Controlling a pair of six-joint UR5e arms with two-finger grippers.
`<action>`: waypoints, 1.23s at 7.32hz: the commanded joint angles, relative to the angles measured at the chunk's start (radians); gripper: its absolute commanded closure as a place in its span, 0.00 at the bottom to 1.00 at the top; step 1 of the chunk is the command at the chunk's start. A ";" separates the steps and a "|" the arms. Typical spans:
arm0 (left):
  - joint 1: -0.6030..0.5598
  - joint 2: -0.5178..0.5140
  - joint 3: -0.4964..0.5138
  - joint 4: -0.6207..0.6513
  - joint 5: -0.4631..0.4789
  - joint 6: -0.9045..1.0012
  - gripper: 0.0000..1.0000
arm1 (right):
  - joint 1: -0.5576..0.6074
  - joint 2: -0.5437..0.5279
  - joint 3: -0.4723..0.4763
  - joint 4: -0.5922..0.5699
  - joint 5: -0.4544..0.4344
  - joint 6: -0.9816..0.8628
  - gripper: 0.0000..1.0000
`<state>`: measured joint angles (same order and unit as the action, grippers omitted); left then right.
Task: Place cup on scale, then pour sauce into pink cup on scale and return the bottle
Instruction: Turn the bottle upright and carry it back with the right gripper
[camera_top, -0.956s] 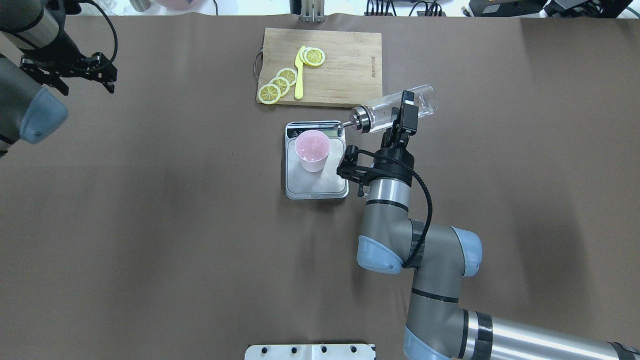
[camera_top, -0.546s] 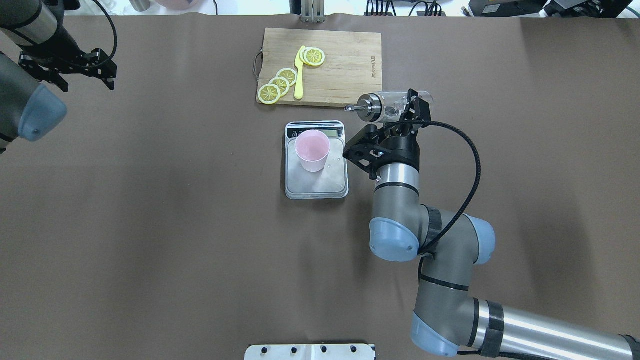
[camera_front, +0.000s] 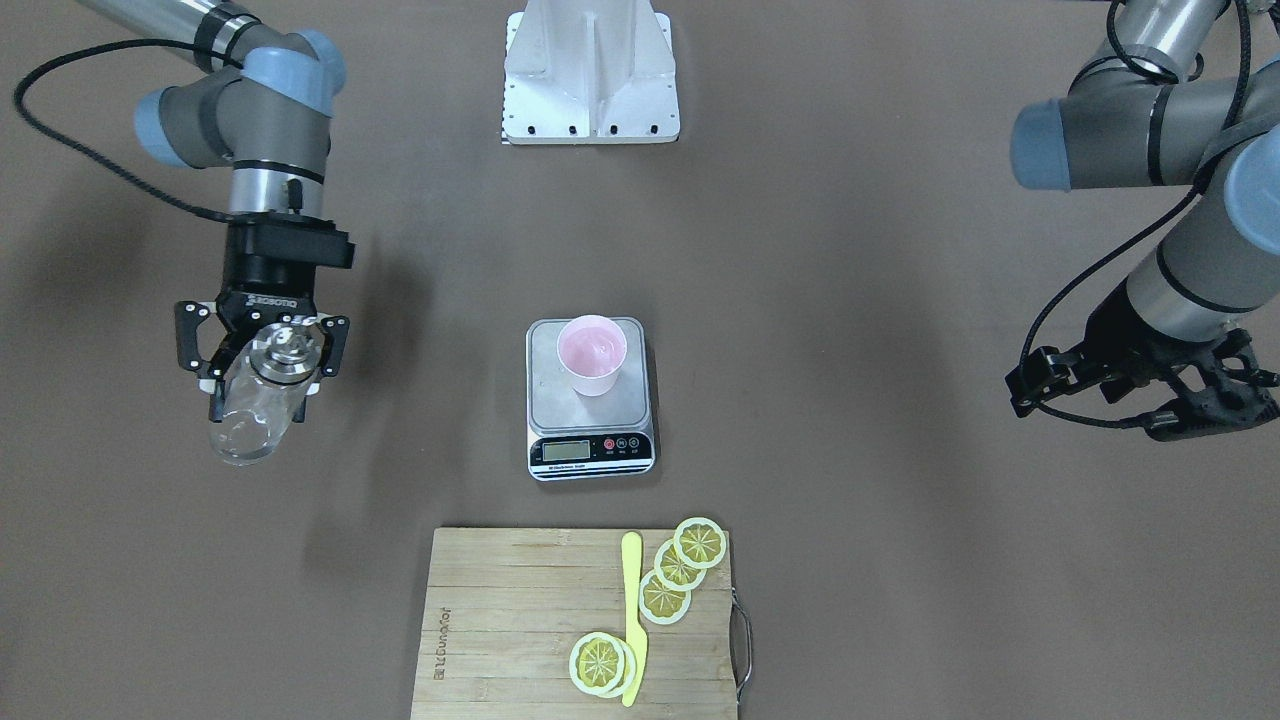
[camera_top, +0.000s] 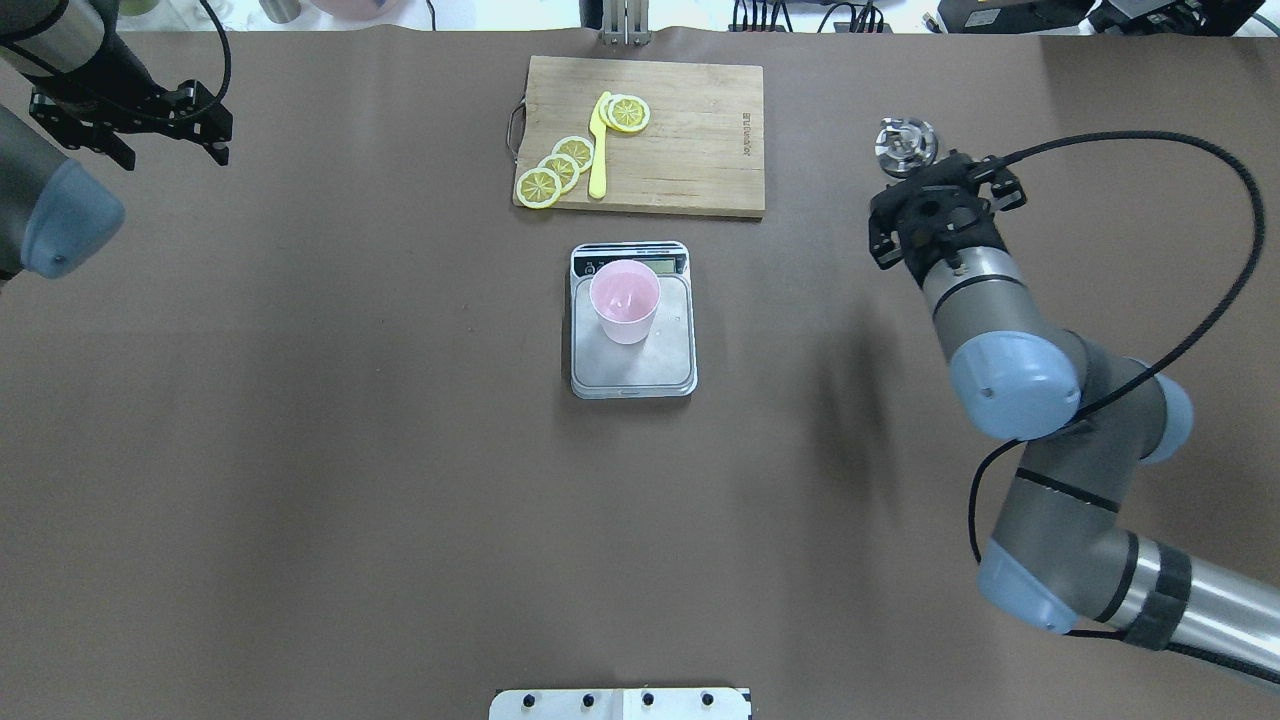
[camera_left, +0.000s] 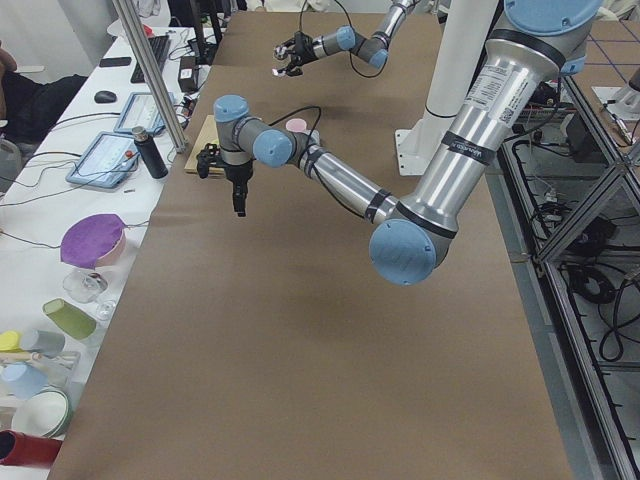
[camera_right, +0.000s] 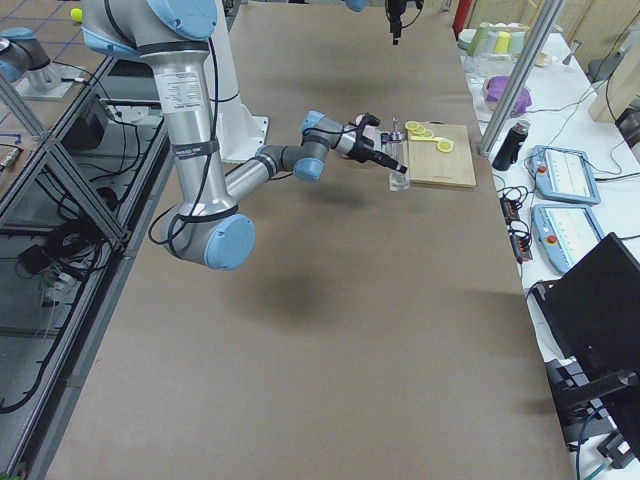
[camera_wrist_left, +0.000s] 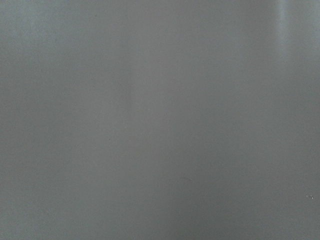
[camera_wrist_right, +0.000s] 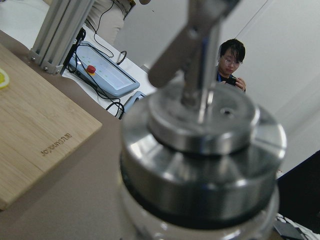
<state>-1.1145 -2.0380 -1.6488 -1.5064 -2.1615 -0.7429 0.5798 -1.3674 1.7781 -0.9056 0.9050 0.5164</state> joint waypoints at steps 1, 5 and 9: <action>-0.001 0.001 -0.019 0.002 0.000 -0.004 0.01 | 0.116 -0.103 -0.019 0.175 0.205 0.145 1.00; 0.001 -0.001 -0.019 0.002 0.002 -0.004 0.01 | 0.175 -0.220 -0.189 0.484 0.386 0.448 1.00; -0.001 0.001 -0.019 0.002 0.002 -0.004 0.01 | 0.173 -0.277 -0.204 0.516 0.387 0.448 1.00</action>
<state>-1.1139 -2.0373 -1.6674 -1.5048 -2.1599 -0.7470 0.7546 -1.6219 1.5677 -0.3946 1.2905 0.9628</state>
